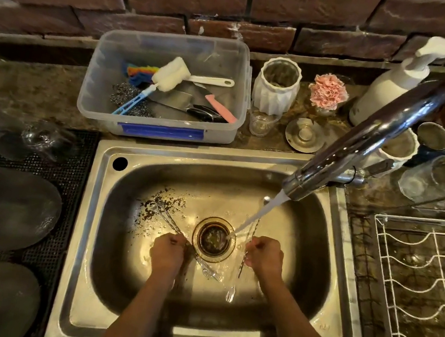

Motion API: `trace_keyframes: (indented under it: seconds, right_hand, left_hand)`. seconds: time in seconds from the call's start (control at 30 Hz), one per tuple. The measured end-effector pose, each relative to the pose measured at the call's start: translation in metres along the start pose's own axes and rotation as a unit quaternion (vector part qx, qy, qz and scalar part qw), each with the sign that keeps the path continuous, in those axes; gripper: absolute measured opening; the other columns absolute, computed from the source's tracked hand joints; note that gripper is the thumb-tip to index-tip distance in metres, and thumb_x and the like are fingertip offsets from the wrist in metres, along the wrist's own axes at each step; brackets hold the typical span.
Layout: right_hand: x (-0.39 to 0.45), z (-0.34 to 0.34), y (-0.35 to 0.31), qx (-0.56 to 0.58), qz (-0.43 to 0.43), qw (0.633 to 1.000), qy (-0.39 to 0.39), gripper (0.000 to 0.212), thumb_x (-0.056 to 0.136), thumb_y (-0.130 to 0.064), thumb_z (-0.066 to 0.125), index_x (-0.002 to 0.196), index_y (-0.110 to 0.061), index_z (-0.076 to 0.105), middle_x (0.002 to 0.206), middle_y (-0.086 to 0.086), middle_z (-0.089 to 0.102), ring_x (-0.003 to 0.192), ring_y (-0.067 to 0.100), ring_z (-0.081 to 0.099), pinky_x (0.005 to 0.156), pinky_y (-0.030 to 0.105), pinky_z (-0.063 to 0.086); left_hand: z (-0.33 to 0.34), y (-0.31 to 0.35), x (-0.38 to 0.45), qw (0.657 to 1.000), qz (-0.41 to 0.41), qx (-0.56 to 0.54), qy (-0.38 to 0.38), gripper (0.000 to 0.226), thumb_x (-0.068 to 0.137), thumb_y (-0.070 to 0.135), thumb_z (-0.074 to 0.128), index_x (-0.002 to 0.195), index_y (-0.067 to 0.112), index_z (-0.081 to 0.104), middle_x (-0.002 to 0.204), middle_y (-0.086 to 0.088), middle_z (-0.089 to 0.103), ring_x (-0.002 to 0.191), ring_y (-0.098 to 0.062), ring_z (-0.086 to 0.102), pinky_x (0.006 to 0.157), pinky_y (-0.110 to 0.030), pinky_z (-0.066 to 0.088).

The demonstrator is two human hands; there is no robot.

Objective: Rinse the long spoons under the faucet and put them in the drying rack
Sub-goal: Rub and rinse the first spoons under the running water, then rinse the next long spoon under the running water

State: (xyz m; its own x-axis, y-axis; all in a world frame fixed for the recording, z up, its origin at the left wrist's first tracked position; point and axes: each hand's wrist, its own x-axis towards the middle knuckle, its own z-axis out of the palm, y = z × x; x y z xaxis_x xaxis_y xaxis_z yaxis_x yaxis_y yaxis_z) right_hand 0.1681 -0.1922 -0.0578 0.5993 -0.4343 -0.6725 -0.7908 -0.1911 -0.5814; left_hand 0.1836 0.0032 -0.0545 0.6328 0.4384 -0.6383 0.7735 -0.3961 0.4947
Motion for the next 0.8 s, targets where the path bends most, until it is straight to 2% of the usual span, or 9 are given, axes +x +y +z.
trace_keyframes:
  seconds: [0.07,0.17,0.3,0.4,0.47,0.6,0.7,0.8]
  right_hand:
    - [0.007,0.000,0.004,-0.018,0.006,1.000,0.006,0.037,0.087,0.005,0.064,0.063,-0.022,0.066,0.078,0.012,0.073,0.072,0.029,0.070,0.074,0.047,0.062]
    - [0.013,0.003,0.009,-0.027,0.022,0.999,0.006,0.031,0.087,0.005,0.063,0.066,-0.017,0.070,0.079,0.013,0.075,0.077,0.032,0.071,0.076,0.047,0.062]
    - [0.018,0.008,0.014,-0.019,0.027,0.999,-0.004,0.018,0.092,-0.001,0.064,0.081,-0.010,0.075,0.081,0.014,0.074,0.066,0.025,0.067,0.073,0.044,0.062]
    - [0.018,0.011,0.015,-0.011,0.023,1.000,-0.011,0.012,0.093,-0.004,0.065,0.087,-0.007,0.075,0.085,0.015,0.074,0.070,0.026,0.066,0.076,0.046,0.061]
    - [0.016,0.011,0.016,-0.021,0.016,1.000,-0.017,0.011,0.094,-0.008,0.067,0.086,-0.009,0.074,0.082,0.014,0.074,0.069,0.026,0.067,0.077,0.047,0.061]
    - [0.012,0.010,0.018,-0.043,-0.008,0.998,-0.034,0.016,0.094,-0.013,0.068,0.078,-0.013,0.072,0.074,0.012,0.073,0.072,0.032,0.070,0.073,0.045,0.059]
    - [0.010,0.007,0.019,-0.053,-0.009,0.998,-0.040,0.018,0.095,-0.018,0.066,0.078,-0.018,0.070,0.078,0.009,0.073,0.080,0.031,0.069,0.080,0.047,0.056]
    - [0.006,0.005,0.018,-0.054,-0.005,0.998,-0.032,0.027,0.097,-0.015,0.060,0.072,-0.024,0.066,0.078,0.001,0.072,0.082,0.026,0.067,0.085,0.046,0.053]
  left_hand:
    - [-0.009,-0.010,0.010,0.999,-0.035,-0.002,0.027,0.020,0.094,0.000,0.058,0.104,0.005,0.074,0.105,-0.018,0.072,0.089,-0.027,0.059,0.084,-0.034,0.050]
    - [-0.012,-0.016,0.019,0.997,-0.065,0.003,0.031,0.020,0.094,0.000,0.057,0.104,0.006,0.073,0.102,-0.016,0.070,0.089,-0.026,0.055,0.083,-0.033,0.046]
    - [-0.009,-0.010,0.027,0.997,-0.065,-0.010,0.035,0.015,0.092,0.003,0.062,0.085,0.015,0.068,0.091,-0.011,0.066,0.092,-0.028,0.060,0.086,-0.034,0.050]
    - [-0.007,-0.003,0.033,0.995,-0.067,-0.032,0.059,0.012,0.091,0.011,0.070,0.082,0.016,0.065,0.090,-0.010,0.068,0.089,-0.029,0.063,0.084,-0.035,0.053]
    - [-0.004,0.001,0.036,0.995,-0.067,-0.031,0.068,0.011,0.090,0.017,0.074,0.084,0.016,0.065,0.090,-0.009,0.068,0.082,-0.024,0.060,0.077,-0.032,0.049]
    - [0.000,0.006,0.041,0.994,-0.077,-0.035,0.074,0.020,0.088,0.028,0.077,0.087,0.010,0.069,0.086,-0.009,0.069,0.081,-0.026,0.063,0.079,-0.035,0.052]
    - [0.002,0.009,0.040,0.993,-0.079,-0.040,0.084,0.027,0.087,0.035,0.076,0.079,0.014,0.063,0.078,-0.005,0.063,0.077,-0.024,0.060,0.075,-0.033,0.048]
    - [0.003,0.011,0.038,0.993,-0.075,-0.029,0.085,0.029,0.086,0.037,0.077,0.075,0.014,0.061,0.072,-0.003,0.061,0.072,-0.024,0.060,0.071,-0.031,0.047]
